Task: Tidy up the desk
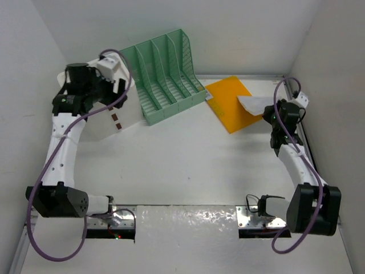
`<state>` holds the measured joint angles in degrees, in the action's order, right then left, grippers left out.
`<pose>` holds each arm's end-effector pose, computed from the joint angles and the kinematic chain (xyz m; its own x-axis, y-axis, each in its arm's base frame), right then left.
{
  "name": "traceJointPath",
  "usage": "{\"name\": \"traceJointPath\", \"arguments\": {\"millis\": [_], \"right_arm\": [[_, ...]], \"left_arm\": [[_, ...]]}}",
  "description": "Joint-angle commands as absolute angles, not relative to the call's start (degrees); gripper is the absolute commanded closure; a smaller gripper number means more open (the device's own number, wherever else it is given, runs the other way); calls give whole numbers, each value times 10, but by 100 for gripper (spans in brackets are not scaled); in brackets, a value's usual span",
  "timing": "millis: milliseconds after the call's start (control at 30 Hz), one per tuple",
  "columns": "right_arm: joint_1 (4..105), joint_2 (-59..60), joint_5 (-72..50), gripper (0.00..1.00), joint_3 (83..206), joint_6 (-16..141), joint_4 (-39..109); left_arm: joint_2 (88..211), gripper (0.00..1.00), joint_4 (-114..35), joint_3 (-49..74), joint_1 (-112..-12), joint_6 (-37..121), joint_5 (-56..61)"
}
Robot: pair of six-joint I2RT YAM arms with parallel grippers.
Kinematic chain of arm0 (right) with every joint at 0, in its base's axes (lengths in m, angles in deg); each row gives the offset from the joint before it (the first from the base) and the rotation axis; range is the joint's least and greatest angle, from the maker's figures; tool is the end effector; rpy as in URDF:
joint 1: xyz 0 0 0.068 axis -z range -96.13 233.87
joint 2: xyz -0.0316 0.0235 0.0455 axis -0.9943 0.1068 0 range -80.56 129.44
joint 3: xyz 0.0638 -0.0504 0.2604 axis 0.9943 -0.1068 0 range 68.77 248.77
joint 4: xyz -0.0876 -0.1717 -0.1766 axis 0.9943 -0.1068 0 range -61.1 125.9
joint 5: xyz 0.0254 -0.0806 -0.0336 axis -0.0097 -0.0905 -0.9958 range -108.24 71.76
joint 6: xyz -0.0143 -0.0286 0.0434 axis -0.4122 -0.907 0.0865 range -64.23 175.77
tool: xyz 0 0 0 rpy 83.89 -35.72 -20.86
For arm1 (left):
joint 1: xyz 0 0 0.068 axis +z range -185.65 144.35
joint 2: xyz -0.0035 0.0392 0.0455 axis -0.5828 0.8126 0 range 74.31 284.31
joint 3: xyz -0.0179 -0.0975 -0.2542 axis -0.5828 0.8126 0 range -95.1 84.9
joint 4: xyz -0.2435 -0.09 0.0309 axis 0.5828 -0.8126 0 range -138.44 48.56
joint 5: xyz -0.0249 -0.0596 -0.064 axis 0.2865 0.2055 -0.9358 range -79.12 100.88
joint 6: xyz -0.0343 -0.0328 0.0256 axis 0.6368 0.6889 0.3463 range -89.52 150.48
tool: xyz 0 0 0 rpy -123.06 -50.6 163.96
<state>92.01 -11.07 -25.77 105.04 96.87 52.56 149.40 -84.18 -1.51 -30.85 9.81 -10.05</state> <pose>0.2668 -0.0428 0.2456 -0.0385 0.6639 -0.7468 0.3850 0.6995 0.6020 0.2721 0.0101 0.4196 -0.4064 0.2966 -0.8642 0.3945 0.9101 0.1269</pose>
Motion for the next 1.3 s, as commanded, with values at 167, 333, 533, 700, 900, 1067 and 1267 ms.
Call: {"name": "traceJointPath", "arguments": {"millis": [167,333,533,700,900,1067,1267], "right_arm": [[884,-171,-219,100,1229,887,332],[869,-185,-201,100,1268,878,279],[859,-182,-184,100,1273,885,255],[847,-189,-184,100,1291,892,233],[820,-191,-145,100,1329,901,190],[818,-218,-145,100,1328,916,193],[818,-232,-118,100,1345,924,179]], "left_arm": [[1500,4,-830,34,-622,74,27],[1557,0,-795,27,-791,51,62],[1672,0,-727,-53,-886,52,71],[1801,0,-726,-197,-894,71,79],[1822,1,-610,-185,-896,49,33],[1843,0,-564,-186,-894,66,6],[1895,2,-554,-253,-893,110,72]]}}
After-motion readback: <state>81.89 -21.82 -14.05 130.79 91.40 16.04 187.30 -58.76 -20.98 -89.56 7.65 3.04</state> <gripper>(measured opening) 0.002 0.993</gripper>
